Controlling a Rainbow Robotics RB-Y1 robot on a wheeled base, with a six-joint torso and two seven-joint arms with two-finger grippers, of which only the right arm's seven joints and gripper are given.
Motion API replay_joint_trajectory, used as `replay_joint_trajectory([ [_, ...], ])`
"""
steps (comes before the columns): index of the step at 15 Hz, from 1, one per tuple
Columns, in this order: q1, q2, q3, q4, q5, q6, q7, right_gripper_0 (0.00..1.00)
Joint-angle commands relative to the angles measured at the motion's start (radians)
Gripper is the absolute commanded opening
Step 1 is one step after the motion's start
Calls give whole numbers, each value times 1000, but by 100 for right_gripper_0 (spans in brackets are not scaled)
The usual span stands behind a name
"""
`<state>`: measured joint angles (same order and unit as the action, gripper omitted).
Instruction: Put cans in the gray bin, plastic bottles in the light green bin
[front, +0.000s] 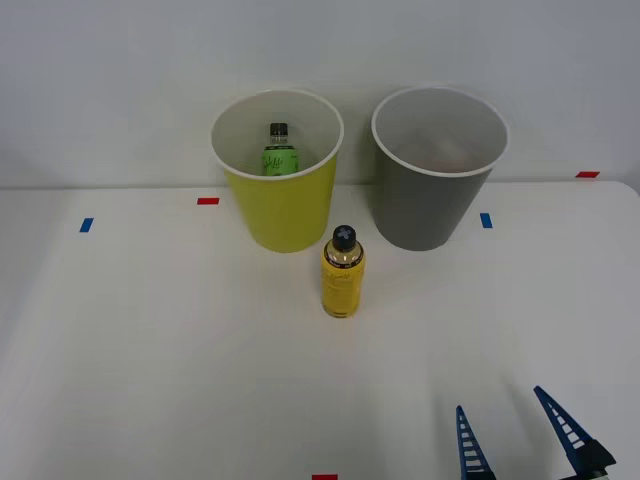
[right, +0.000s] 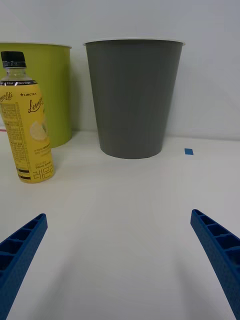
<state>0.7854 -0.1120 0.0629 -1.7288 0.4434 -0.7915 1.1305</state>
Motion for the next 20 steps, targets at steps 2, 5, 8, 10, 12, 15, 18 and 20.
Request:
replay_joint_trajectory([
  [2, 0, 0, 0, 0, 0, 0, 0, 100],
  [5, 0, 0, 0, 0, 0, 0, 0, 100],
  [8, 0, 0, 0, 0, 0, 0, 0, 100],
  [10, 0, 0, 0, 0, 0, 0, 0, 100],
  [12, 0, 0, 0, 0, 0, 0, 0, 100],
  [15, -11, -2, 3, 57, -6, 5, -2, 100],
  [18, -14, -40, 20, 63, -46, -66, 18, 100],
  [20, -20, -69, 29, 40, -37, -66, 35, 100],
])
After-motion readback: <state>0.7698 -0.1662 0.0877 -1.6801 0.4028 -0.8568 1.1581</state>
